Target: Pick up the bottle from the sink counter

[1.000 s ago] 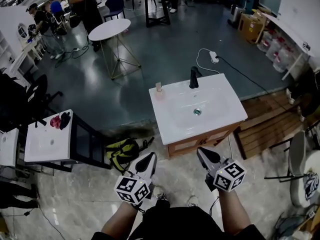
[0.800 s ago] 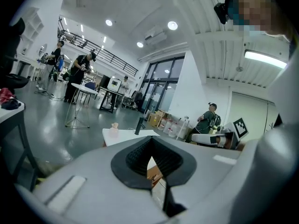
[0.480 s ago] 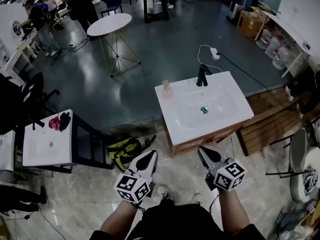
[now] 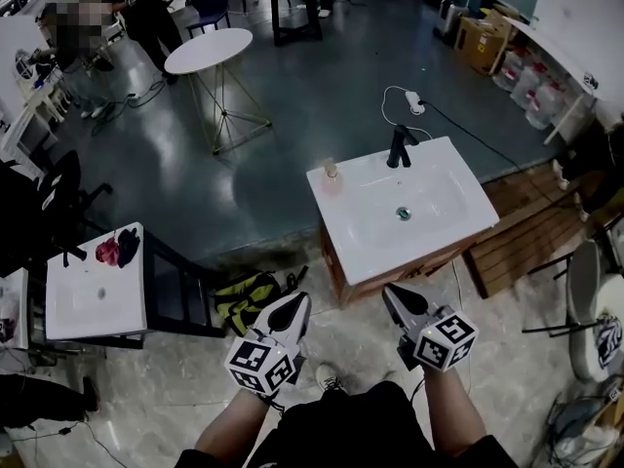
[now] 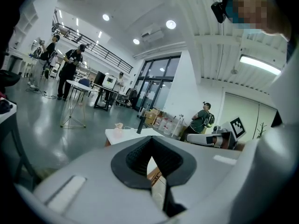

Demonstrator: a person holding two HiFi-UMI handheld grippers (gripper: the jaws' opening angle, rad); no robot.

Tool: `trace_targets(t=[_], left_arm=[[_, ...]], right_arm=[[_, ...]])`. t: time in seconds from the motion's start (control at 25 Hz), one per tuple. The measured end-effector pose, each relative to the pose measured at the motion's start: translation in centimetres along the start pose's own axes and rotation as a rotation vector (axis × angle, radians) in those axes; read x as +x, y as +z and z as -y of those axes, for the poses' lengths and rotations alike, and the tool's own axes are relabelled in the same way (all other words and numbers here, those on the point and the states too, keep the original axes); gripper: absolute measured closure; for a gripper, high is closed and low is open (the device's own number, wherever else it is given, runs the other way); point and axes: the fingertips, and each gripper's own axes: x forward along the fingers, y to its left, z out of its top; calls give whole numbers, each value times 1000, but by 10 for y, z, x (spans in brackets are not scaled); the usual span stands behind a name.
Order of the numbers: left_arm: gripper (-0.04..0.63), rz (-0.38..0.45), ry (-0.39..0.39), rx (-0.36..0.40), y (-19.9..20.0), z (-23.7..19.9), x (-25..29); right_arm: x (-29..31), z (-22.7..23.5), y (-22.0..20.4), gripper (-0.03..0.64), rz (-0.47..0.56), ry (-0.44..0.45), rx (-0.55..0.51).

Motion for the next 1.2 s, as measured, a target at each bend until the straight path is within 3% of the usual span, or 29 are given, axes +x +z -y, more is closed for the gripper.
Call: trace_targets(t=[0.32,0.68,1.2], left_arm=[[594,8,-14,17,8,0,2],[594,17,27,27,13,-1,14],[594,30,78,35,18,-16,81]], right_arm=[[5,0,7,617,8,-3,-10],[26,14,24,617,-9,60,-45],[61,81,43,617,-54,105,-44]])
